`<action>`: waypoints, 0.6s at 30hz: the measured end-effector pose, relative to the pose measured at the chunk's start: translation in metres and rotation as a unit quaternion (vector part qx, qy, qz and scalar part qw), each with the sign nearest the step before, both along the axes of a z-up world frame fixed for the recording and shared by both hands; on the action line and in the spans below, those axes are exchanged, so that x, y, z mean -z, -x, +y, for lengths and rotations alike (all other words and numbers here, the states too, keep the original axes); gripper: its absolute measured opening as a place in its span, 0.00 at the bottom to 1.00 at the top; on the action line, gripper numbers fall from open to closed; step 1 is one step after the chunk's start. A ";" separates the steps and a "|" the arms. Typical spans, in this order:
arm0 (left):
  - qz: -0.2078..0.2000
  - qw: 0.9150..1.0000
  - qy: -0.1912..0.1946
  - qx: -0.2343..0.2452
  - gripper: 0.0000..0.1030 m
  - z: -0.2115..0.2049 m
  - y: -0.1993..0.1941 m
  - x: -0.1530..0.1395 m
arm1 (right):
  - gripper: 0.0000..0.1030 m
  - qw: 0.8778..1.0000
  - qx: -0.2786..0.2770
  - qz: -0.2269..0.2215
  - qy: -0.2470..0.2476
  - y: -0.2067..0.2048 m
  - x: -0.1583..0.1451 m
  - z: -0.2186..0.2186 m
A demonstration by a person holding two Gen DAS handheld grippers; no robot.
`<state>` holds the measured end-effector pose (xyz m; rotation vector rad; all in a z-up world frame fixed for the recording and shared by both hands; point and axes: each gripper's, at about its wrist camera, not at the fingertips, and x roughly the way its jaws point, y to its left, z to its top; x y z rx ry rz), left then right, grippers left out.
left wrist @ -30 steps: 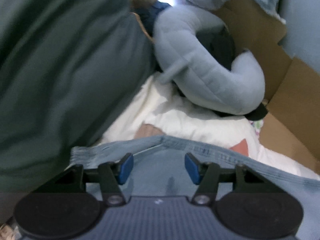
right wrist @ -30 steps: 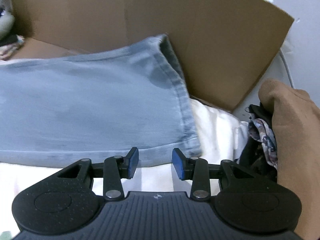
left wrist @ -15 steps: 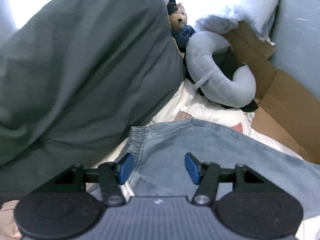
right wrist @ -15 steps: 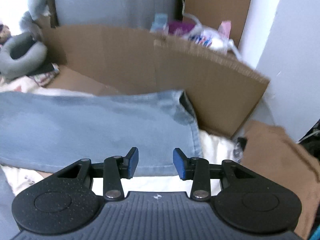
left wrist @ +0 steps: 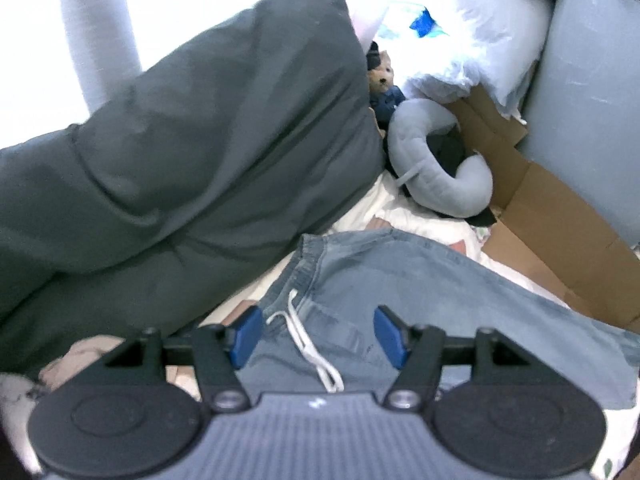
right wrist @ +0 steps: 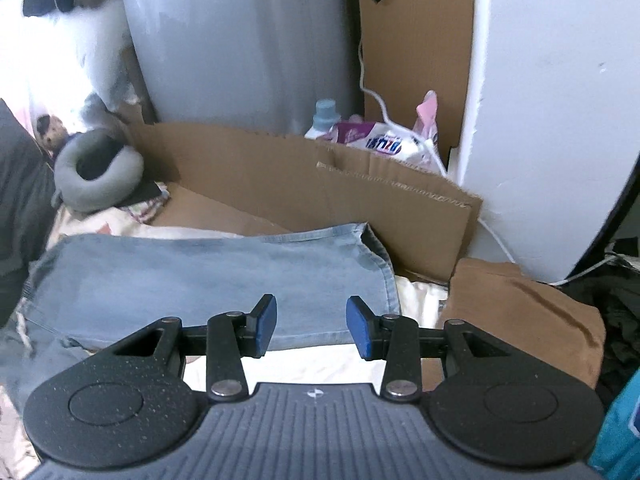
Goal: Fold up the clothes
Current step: 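Lift both open grippers away from the spread jeans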
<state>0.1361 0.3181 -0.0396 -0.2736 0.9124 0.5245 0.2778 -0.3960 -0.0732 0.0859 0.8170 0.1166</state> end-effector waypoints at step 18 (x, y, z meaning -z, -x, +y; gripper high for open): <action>0.000 1.000 0.029 -0.012 0.65 -0.034 0.106 -0.026 | 0.55 0.996 -0.059 -0.067 -0.001 0.072 -0.154 -0.080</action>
